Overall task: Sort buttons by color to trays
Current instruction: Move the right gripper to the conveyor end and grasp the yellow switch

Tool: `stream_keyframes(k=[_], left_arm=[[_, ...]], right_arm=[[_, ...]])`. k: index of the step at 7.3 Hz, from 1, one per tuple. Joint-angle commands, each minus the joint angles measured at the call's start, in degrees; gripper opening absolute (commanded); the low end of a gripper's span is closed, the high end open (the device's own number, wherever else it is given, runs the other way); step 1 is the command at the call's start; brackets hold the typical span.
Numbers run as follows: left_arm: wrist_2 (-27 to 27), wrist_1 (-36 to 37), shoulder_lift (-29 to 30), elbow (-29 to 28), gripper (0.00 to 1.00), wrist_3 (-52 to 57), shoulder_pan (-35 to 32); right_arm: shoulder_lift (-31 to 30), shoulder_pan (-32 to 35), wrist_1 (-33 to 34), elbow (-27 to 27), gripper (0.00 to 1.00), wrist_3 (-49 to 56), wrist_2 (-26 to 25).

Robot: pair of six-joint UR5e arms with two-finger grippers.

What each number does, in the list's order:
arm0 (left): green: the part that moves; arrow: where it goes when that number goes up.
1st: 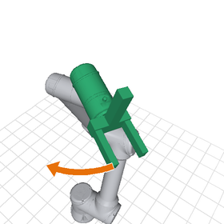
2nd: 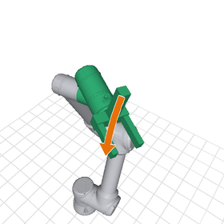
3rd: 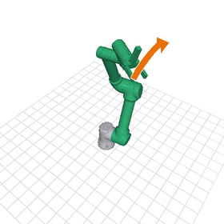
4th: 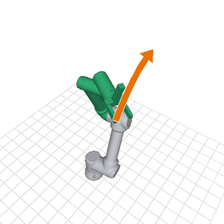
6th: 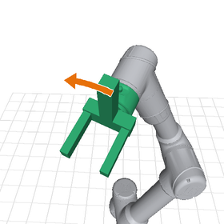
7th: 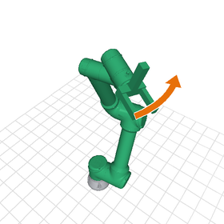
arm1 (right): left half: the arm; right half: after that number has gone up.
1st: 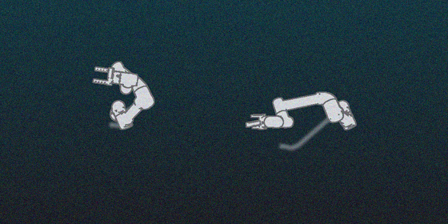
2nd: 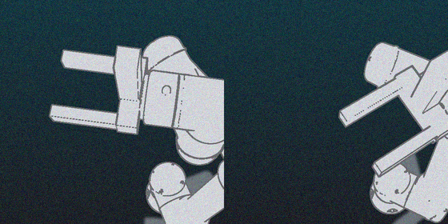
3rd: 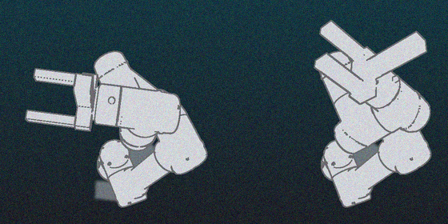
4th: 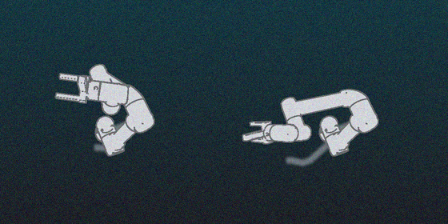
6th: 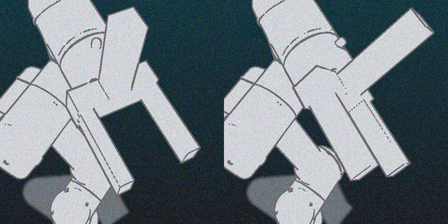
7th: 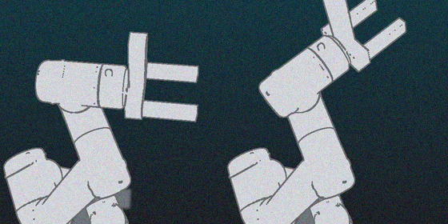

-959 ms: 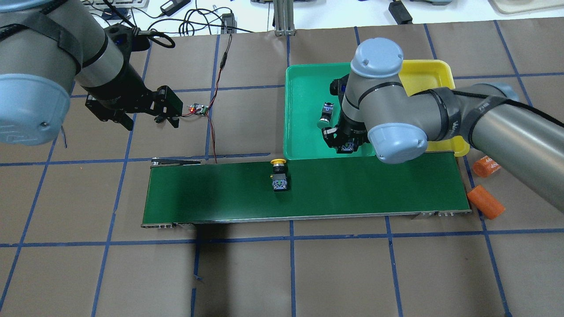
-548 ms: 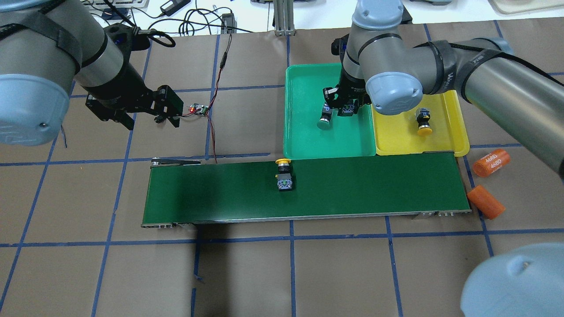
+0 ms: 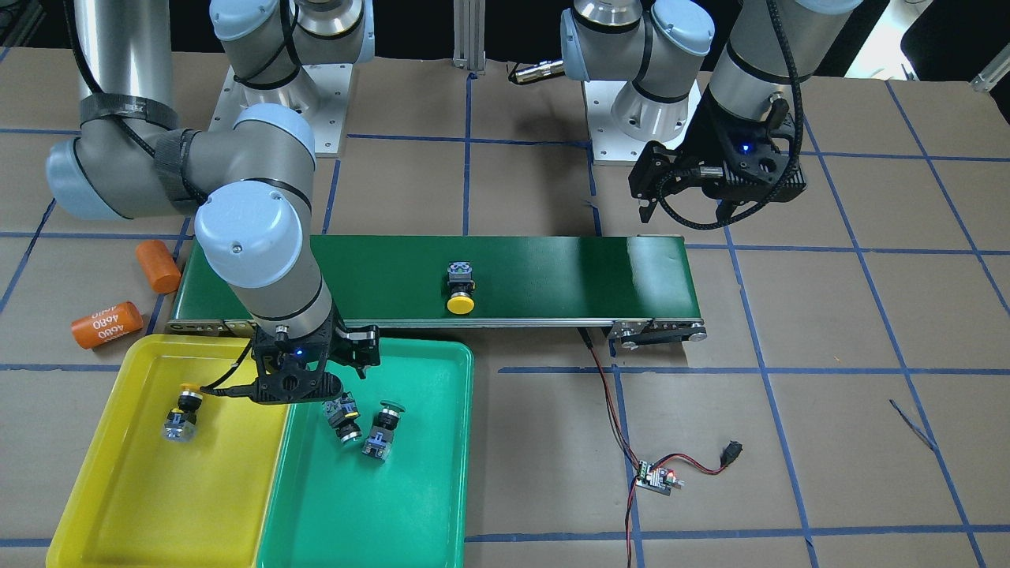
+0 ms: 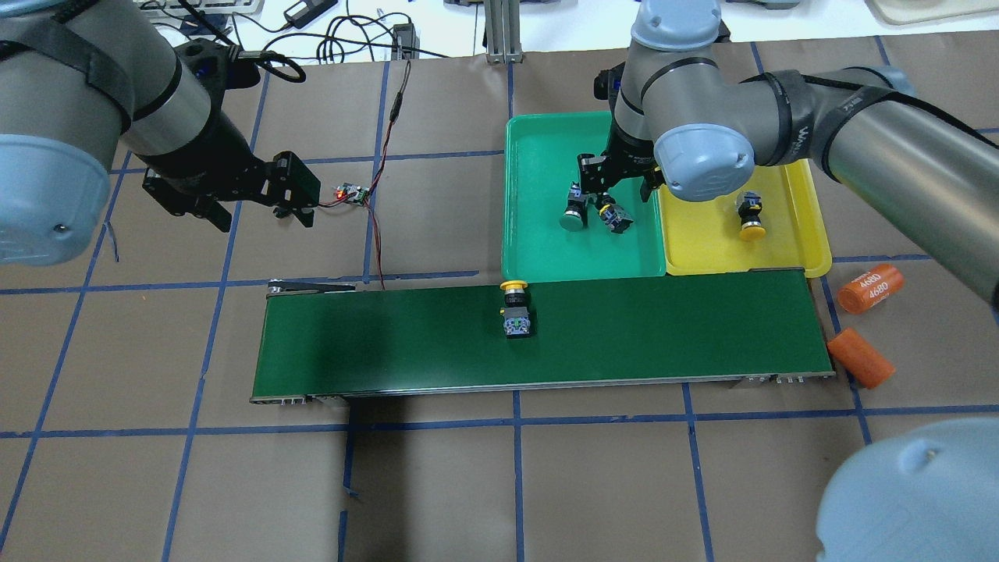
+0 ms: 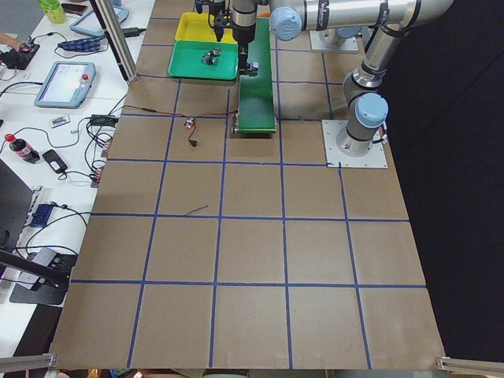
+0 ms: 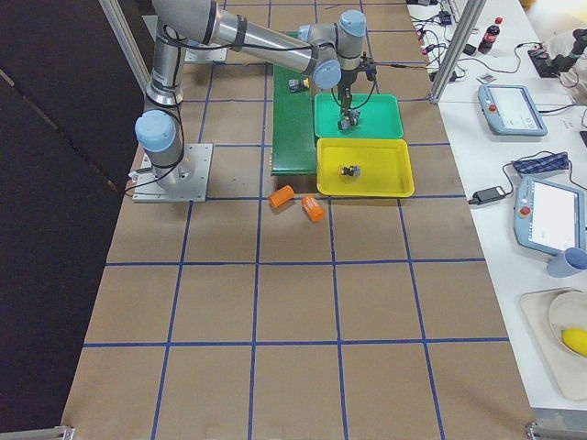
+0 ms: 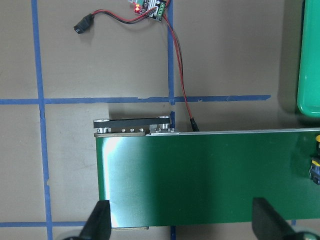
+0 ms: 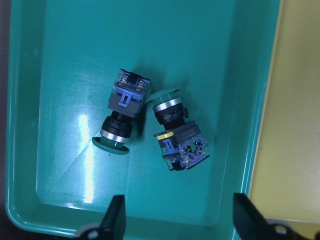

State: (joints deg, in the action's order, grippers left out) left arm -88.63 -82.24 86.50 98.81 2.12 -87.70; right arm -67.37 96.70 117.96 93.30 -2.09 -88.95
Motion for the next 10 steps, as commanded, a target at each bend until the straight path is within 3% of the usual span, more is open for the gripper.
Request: stream_keyframes(k=[1, 5, 6, 7, 10], left_arm=[[0.39, -0.11, -0.01, 0.07, 1.00, -0.18, 0.08], [0.30, -0.72, -0.45, 0.16, 1.00, -0.63, -0.01], [0.30, -0.73, -0.45, 0.16, 1.00, -0.63, -0.01], [0.48, -0.64, -0.19, 0.16, 1.00, -0.63, -0.01], [0.30, -0.73, -0.54, 0.42, 1.00, -0.71, -0.10]], right_arm=[[-1.87, -0.28, -0.97, 2.05, 1.00, 1.28, -1.13], [-16.70, -3.17, 0.34, 21.96, 0.99, 5.16, -1.85], [-17.70, -4.05, 3.74, 25.84, 1.00, 5.34, -1.32], [-17.71, -4.23, 7.16, 27.79, 0.99, 4.99, -1.40], [-17.97, -3.53, 7.81, 27.82, 1.00, 3.94, -0.97]])
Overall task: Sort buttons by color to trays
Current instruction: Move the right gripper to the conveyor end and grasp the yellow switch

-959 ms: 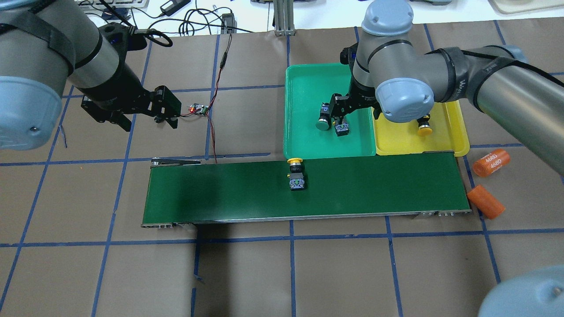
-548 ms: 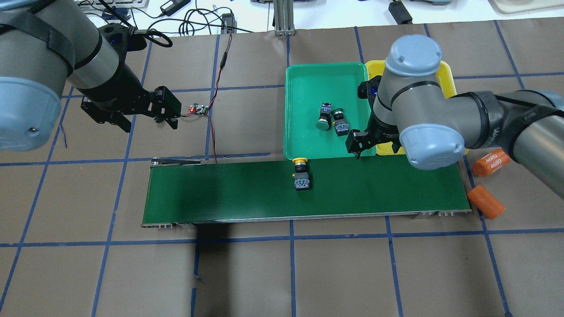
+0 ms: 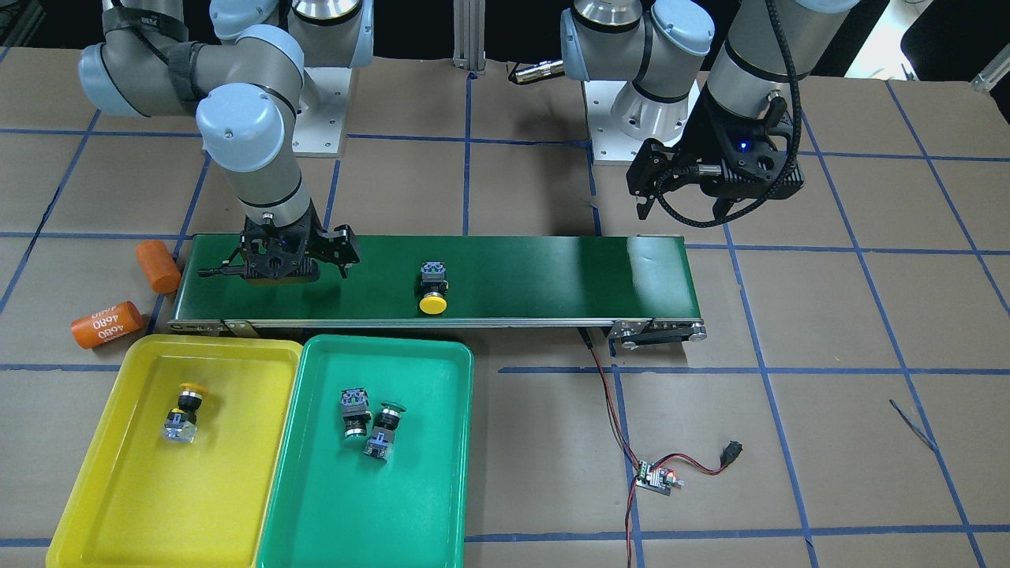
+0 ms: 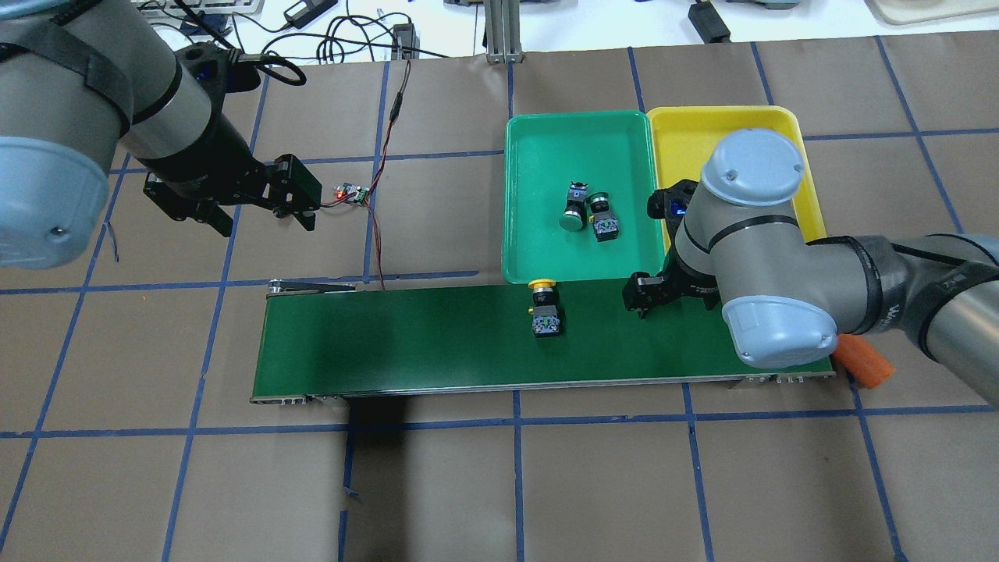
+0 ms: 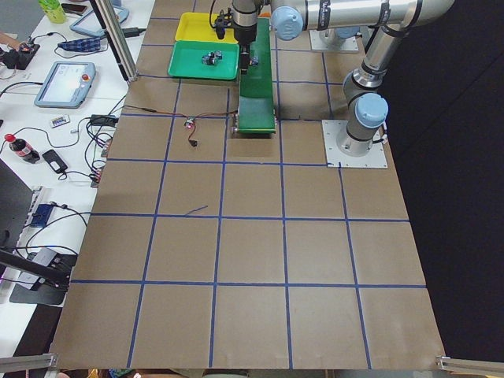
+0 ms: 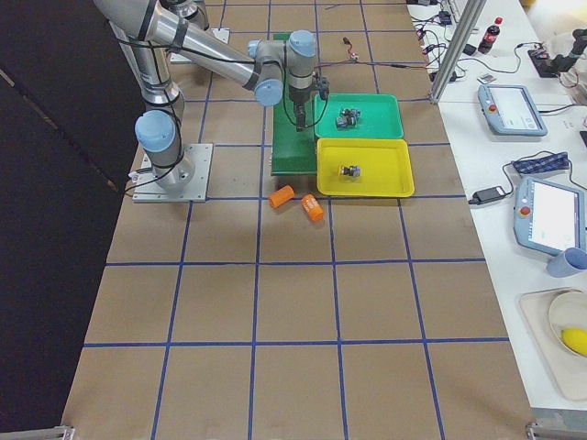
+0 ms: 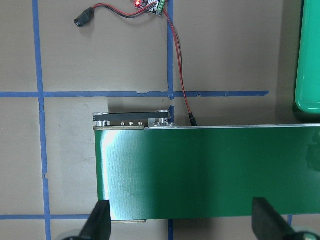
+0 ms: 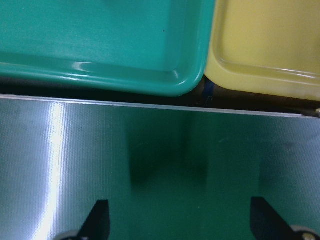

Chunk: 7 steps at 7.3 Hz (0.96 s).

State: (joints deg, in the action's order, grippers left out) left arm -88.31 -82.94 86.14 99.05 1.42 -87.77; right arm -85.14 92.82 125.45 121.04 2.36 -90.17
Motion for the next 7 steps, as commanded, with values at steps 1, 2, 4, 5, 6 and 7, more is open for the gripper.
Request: stream_keyframes(k=[1, 2, 4, 5, 6, 7], left_arm=[[0.16, 0.06, -0.45, 1.22, 1.00, 0.08, -0.03], [-0.02, 0.15, -0.80, 1.76, 1.00, -0.01, -0.03], [-0.45, 0.84, -0.71, 2.29, 1.00, 0.25, 0.14], [0.24, 0.59, -0.97, 2.29, 1.00, 0.69, 0.32], [0.59, 0.59, -0.89, 2.29, 1.00, 0.69, 0.58], [0.25, 0.50, -0.89, 2.38, 1.00, 0.69, 0.32]], right_arm=[[-0.47, 0.70, 0.23, -0.01, 1.00, -1.21, 0.43], [-1.16, 1.39, 0.15, -0.36, 1.00, -4.96, 4.08], [-1.26, 6.21, 0.67, -0.45, 1.00, -11.30, 4.74], [-1.09, 8.58, 1.20, -0.63, 1.00, -15.33, 4.65], [-0.91, 10.26, 2.07, -0.63, 1.00, -18.07, 4.39], [-0.56, 11.41, 2.51, -0.45, 1.00, -18.18, 4.47]])
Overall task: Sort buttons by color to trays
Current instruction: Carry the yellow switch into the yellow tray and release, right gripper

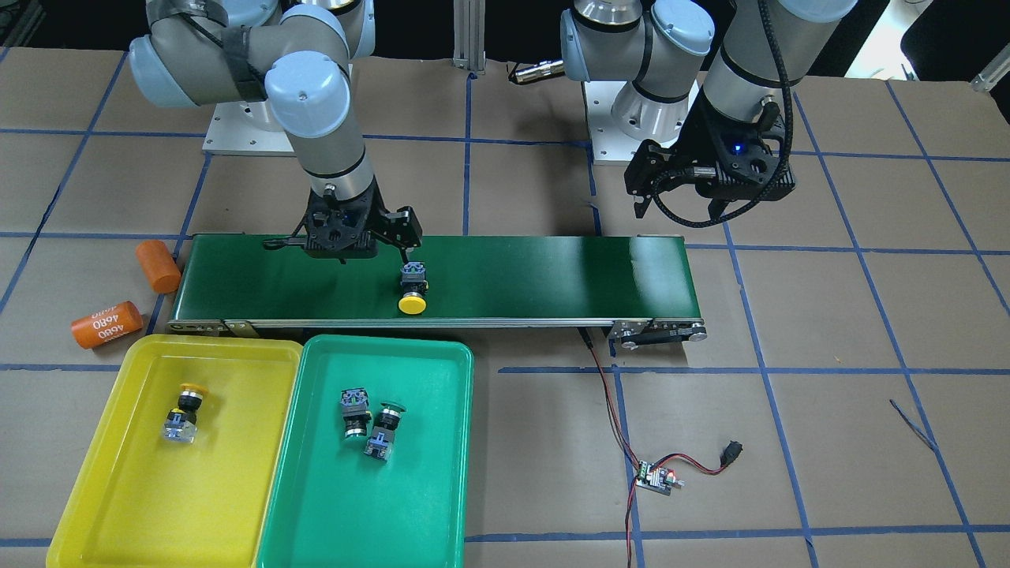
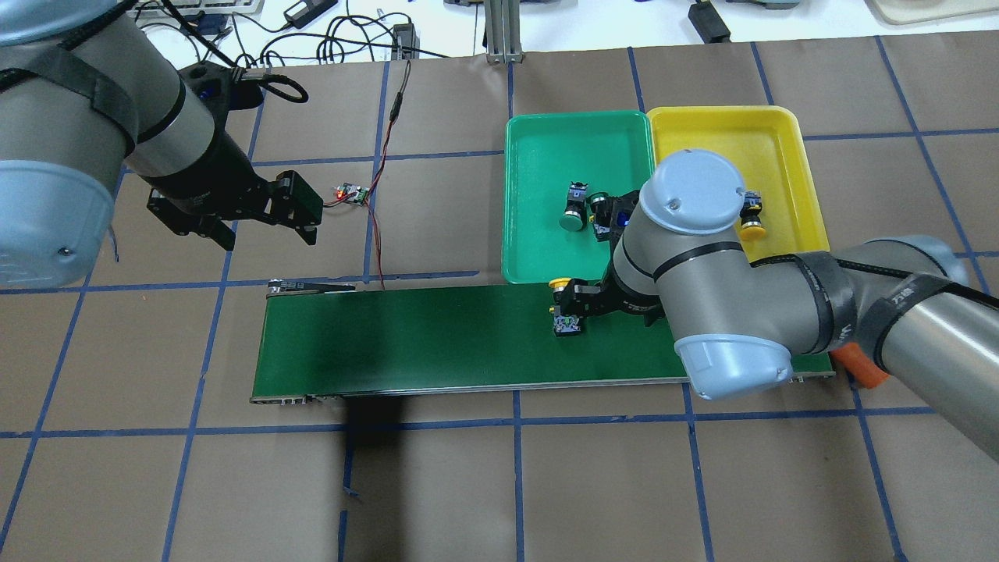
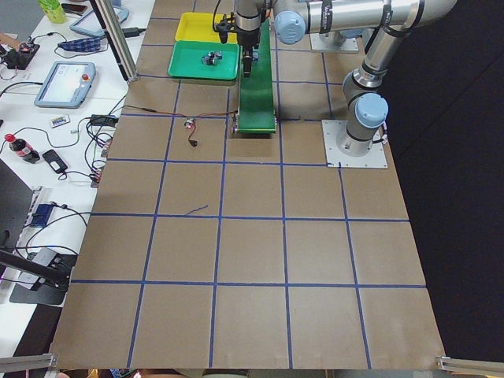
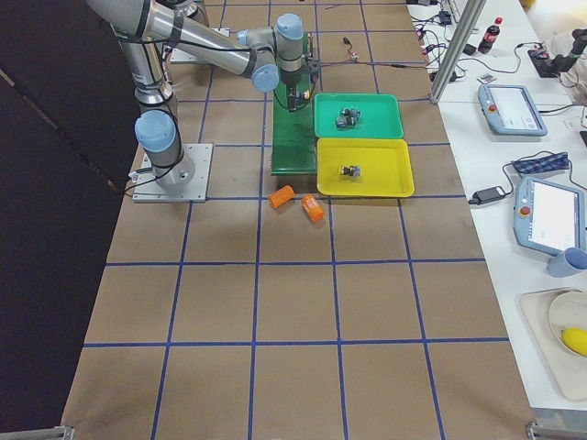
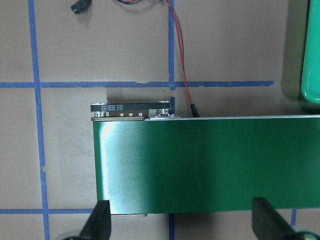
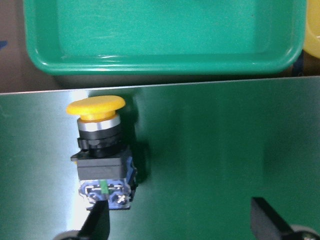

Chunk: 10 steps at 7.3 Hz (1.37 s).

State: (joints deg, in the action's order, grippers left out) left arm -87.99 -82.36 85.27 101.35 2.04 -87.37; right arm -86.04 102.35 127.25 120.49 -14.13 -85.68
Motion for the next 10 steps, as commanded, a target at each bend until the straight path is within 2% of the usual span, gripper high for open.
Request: stream_keyframes(k=[1, 4, 7, 8, 10], left_arm=[[-0.17, -0.08, -0.02, 0.08, 1.00, 0.07, -0.08], [-0.34, -0.17, -0.02, 0.60, 1.00, -0.37, -0.34], [0.00, -0.25, 0.33, 0.61, 1.00, -0.72, -0.52], [-0.25, -0.25, 0.07, 0.69, 1.00, -0.46, -0.61], [-0.43, -0.25, -0.11, 0.69, 1.00, -0.11, -0.61]], right_arm=[[0.78, 2.06, 0.89, 0.10, 1.00, -1.69, -0.02], [2.80, 2.15, 1.77, 0.89, 0.86, -1.34, -0.72], [2.81, 2.15, 1.86, 0.80, 0.24, -0.90, -0.63], [2.89, 2.07, 1.86, 0.28, 0.15, -0.72, -0.72], [3.16, 0.76, 2.12, -2.34, 0.12, 0.85, -0.90]])
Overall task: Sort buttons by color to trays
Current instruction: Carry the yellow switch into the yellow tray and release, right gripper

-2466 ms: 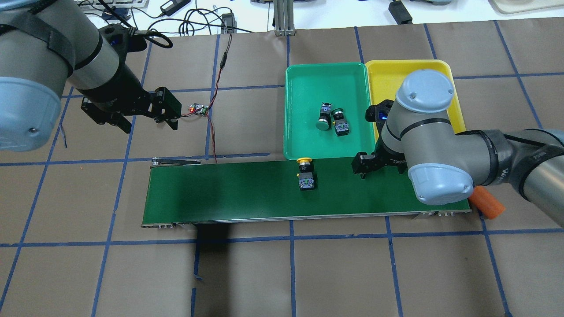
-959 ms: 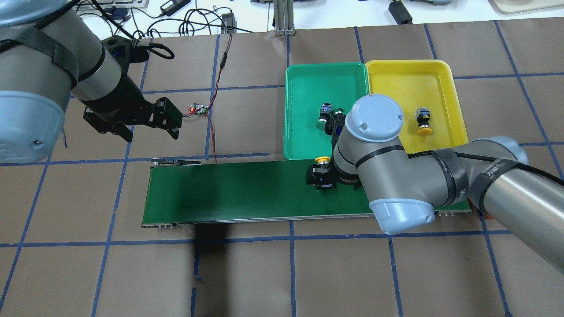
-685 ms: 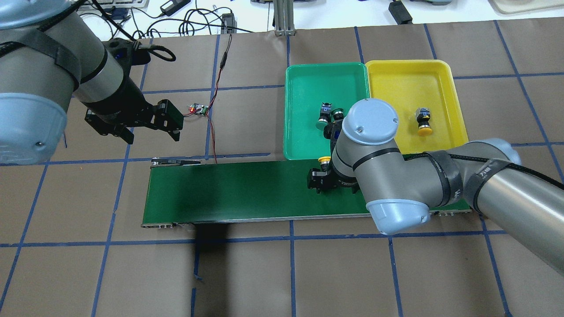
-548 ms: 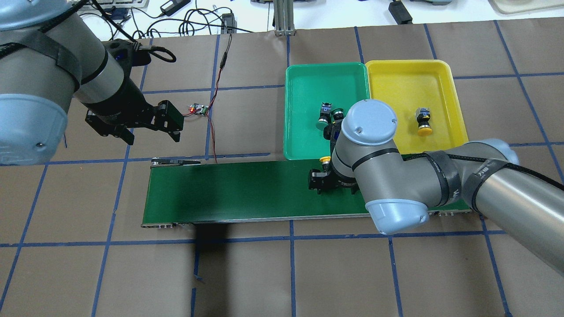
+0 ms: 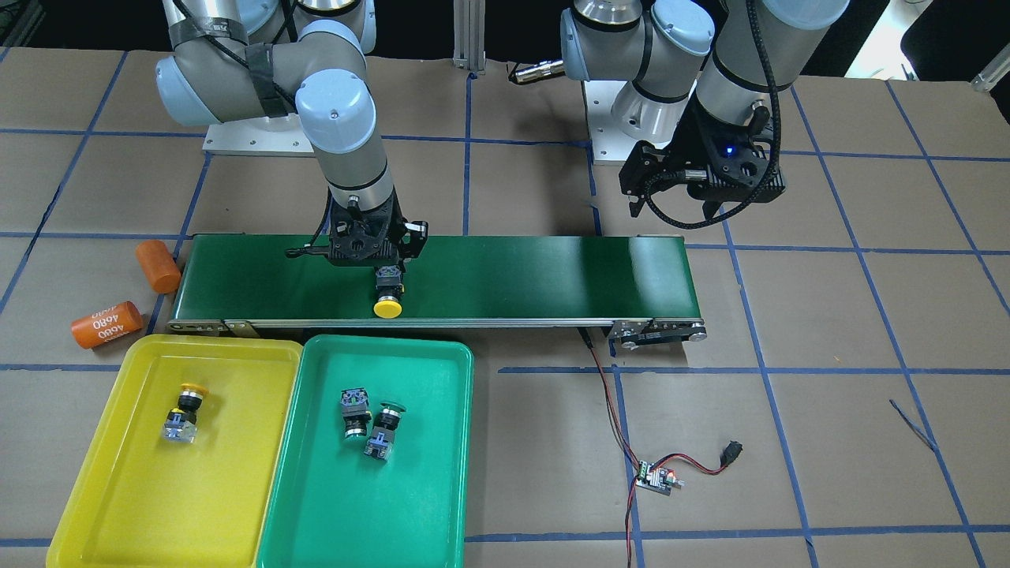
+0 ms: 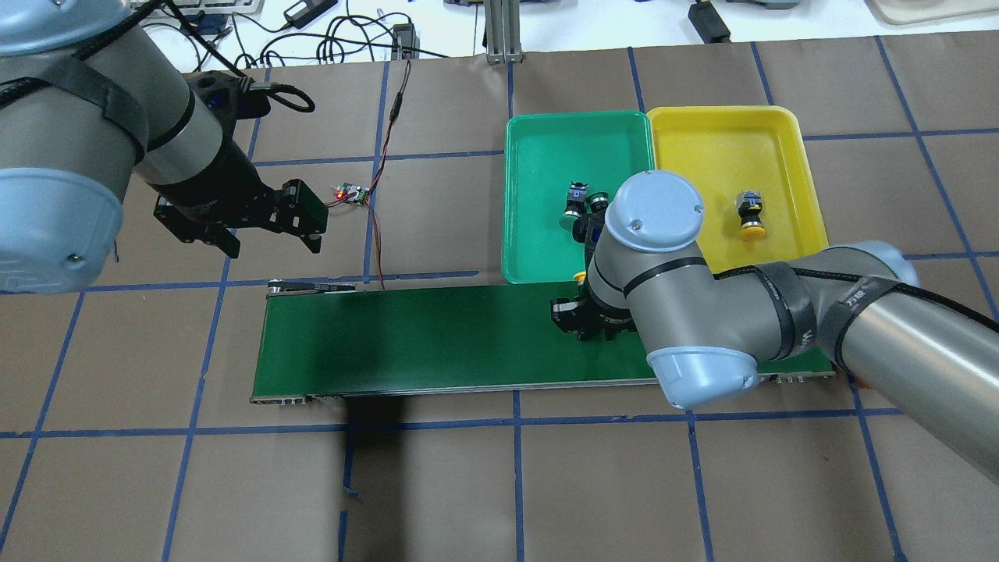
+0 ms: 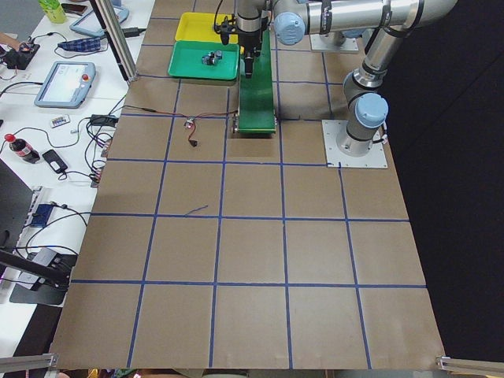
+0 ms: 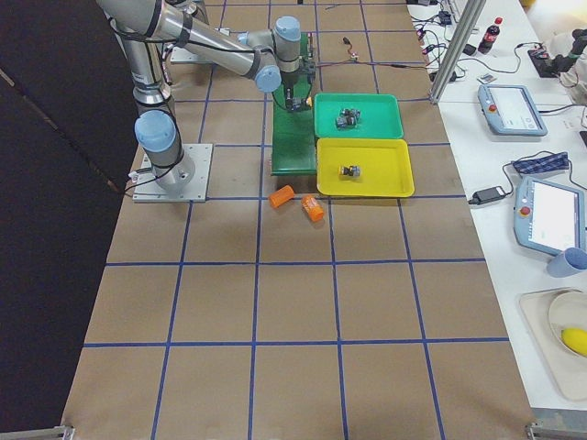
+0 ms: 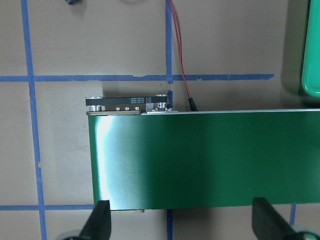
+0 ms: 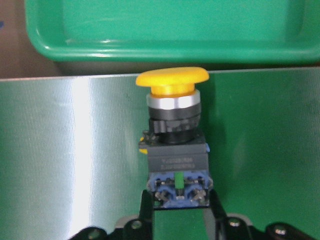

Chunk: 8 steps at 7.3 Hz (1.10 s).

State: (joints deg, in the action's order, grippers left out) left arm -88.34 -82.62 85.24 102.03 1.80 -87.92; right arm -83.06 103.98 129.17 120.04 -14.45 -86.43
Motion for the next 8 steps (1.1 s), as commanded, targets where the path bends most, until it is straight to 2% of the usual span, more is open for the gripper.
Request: stream_keyframes(k=[1, 2, 4, 5, 6, 8], left_arm=[[-0.07, 0.09, 0.10, -0.08, 1.00, 0.13, -0.06], [0.01, 0.09, -0.07, -0.08, 1.00, 0.22, -0.06], [0.01, 0.18, -0.08, -0.08, 1.00, 0.31, -0.06], [-0.25, 0.27, 0.01, -0.08, 1.00, 0.31, -0.06], [-0.16, 0.27, -0.08, -0.08, 1.00, 0.31, -0.06], [-0.16, 0.35, -0.08, -0.08, 1.00, 0.31, -0.06]], right_arm=[[1.75, -2.88, 0.04, -4.96, 0.13, 6.23, -0.41], [4.81, -7.34, -0.49, -8.04, 0.15, 11.50, -2.24], [8.95, -16.66, 0.20, -11.92, 0.21, 24.57, -2.61], [12.88, -19.14, -0.75, -15.33, 0.21, 27.95, -4.00], [15.01, -19.86, -1.37, -17.89, 0.27, 28.33, -4.62], [16.08, -19.96, -1.11, -18.53, 0.87, 29.13, -4.19]])
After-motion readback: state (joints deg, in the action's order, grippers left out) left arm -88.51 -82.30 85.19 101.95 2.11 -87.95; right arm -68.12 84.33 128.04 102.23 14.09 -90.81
